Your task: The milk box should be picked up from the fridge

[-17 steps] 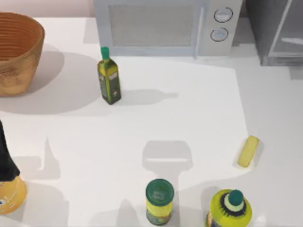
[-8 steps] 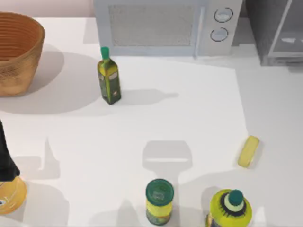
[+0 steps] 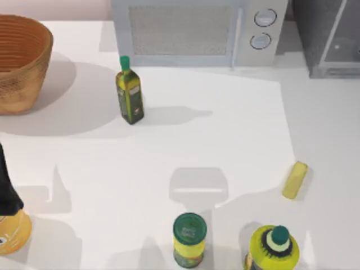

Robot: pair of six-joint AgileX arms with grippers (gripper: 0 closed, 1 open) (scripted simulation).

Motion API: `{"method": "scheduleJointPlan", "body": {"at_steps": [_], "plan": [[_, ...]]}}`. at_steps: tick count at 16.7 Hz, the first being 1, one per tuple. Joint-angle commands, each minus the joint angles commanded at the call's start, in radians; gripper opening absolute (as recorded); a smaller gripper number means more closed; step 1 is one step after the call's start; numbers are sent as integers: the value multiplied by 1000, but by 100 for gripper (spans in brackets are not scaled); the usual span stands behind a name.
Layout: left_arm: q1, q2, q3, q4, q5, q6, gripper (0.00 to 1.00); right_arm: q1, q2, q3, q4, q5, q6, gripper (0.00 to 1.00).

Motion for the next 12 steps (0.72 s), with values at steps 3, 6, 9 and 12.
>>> {"method": "scheduleJointPlan", "body": {"at_steps": [3,6,9,12], "plan": [[0,0,0,0,0,0,100,0,0,0,0,0,0,92],[0,0,0,0,0,0,100,0,0,0,0,0,0,70],[0,0,0,0,0,0,100,0,0,0,0,0,0,47],[0,0,0,0,0,0,100,0,0,0,0,0,0,25]]}}
